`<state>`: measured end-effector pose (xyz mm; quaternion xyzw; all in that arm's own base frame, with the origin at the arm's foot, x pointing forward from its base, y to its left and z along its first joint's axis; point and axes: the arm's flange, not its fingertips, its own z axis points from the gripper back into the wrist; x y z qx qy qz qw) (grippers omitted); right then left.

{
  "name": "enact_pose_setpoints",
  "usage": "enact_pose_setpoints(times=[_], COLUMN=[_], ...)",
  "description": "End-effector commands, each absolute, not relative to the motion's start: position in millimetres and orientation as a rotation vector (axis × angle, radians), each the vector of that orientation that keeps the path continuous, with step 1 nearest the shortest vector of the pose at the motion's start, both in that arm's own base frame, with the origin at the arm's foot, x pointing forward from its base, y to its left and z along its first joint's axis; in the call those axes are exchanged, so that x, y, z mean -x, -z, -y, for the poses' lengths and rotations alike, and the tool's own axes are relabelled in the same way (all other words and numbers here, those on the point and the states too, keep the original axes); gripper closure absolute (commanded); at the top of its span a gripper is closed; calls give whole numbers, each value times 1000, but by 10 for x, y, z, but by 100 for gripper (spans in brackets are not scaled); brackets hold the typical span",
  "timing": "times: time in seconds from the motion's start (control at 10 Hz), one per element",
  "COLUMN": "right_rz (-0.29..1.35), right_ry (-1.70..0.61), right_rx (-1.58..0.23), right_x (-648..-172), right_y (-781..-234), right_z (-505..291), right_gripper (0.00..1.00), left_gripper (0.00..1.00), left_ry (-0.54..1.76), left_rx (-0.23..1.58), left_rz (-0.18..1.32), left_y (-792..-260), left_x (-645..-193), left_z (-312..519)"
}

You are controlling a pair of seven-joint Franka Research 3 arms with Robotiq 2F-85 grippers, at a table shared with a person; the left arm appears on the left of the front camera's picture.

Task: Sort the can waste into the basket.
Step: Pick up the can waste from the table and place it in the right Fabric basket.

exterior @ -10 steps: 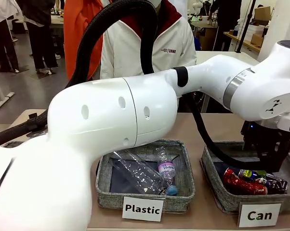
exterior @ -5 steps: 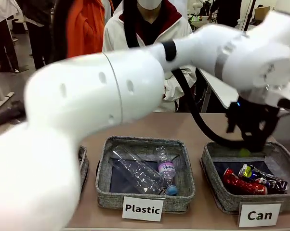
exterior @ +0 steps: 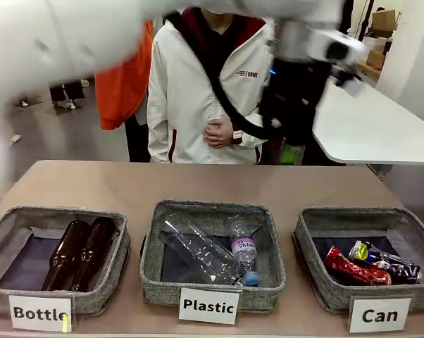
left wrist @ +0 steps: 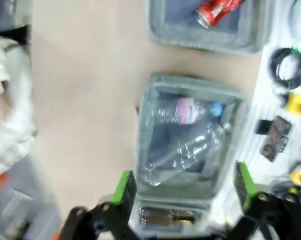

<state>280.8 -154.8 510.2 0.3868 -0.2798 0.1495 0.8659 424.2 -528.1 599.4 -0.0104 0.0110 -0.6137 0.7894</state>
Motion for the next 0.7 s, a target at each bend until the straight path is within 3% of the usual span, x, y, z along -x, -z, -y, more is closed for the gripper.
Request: enact_pose_setpoints(times=[0.0,0.3,0.5,0.6], right_rz=[570,523,383,306], right_ry=[-360,-393,-328,-220], right_rx=[-886,-986,-1100,-1056], right_x=[-2993,-3166,-3271,-3354], right_y=[-5032,-4857,-4683,-4599], right_z=[1062,311,-11,-71], right_gripper=[0,0,0,0], left_gripper=[0,0,0,0], left_ry=[1133,838,748,652], left_rx=[177,556,901,1078], left_rz=[24,-69,-10,33], left_y=[-5482,-5465,-5231,-4992], left_x=[-3567,-3815,-3773,-3712], left_z=[3562,2207,1311,858])
